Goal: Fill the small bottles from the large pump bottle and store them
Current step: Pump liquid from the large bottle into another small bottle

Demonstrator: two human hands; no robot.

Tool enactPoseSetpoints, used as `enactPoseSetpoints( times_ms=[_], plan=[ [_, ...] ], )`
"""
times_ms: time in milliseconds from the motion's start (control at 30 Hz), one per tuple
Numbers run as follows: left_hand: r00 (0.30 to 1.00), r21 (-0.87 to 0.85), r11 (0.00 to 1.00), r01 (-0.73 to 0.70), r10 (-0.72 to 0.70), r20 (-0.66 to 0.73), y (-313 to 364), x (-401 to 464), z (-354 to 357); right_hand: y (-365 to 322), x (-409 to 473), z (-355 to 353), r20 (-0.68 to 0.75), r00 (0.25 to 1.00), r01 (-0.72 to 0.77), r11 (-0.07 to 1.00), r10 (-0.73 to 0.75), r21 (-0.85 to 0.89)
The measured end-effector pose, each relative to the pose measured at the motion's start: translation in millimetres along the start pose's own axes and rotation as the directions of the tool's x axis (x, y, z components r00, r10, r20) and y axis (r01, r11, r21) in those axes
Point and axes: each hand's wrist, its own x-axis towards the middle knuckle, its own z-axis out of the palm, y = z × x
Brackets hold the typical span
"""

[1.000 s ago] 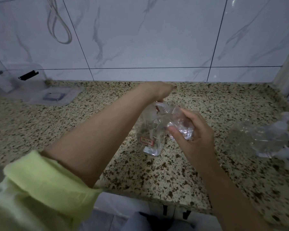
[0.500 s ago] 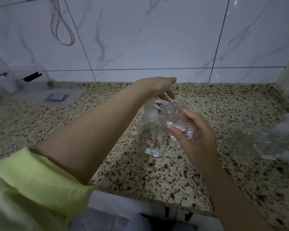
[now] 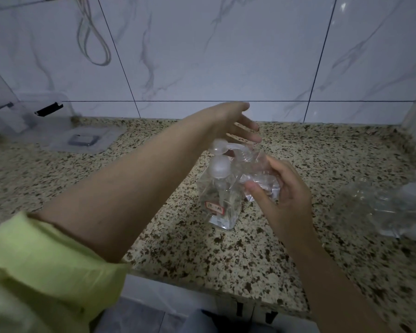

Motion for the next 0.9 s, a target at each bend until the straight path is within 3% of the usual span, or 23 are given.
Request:
enactPoseSetpoints(
  times_ms=[100, 267, 367, 467, 567, 900],
  plan=[
    [0.999, -0.201, 0.979, -0.034, 0.04, 0.025, -1.4, -3.4, -7.4, 0.0, -1.7, -1.3, -0.005, 1.0, 0.016, 1.0, -0.016, 0.016],
    [0.982, -0.483, 0.854, -0.191, 0.161, -0.103, -8.9, -12.2, -23.6, 0.3, -1.8, -1.3, -0.004, 0.999, 0.05, 0.999, -0.05, 0.01],
    [0.97, -0.304, 0.922, -0.24, 0.236, -0.052, -28.9, -22.2, -40.8, -0.1, -2.2, -2.2, -0.005, 0.999, 0.039, 0.999, -0.039, 0.016],
    [0.954, 0.026, 0.977, -0.213, 0.202, 0.222, -68.1, -36.3, -55.9, -1.7, -2.7, -2.5, -0.009, 1.0, 0.026, 0.999, -0.026, 0.034],
    [0.902, 0.159, 0.959, -0.236, 0.156, 0.402, -103.5, -49.7, -65.2, -3.7, -2.6, -2.0, 0.001, 1.0, 0.019, 0.999, -0.019, 0.048],
    [0.933, 0.223, 0.906, -0.359, 0.344, 0.106, -143.3, -52.5, -26.7, -7.4, -2.0, -0.8, -0.026, 0.998, -0.048, 0.994, 0.05, 0.096]
  ],
)
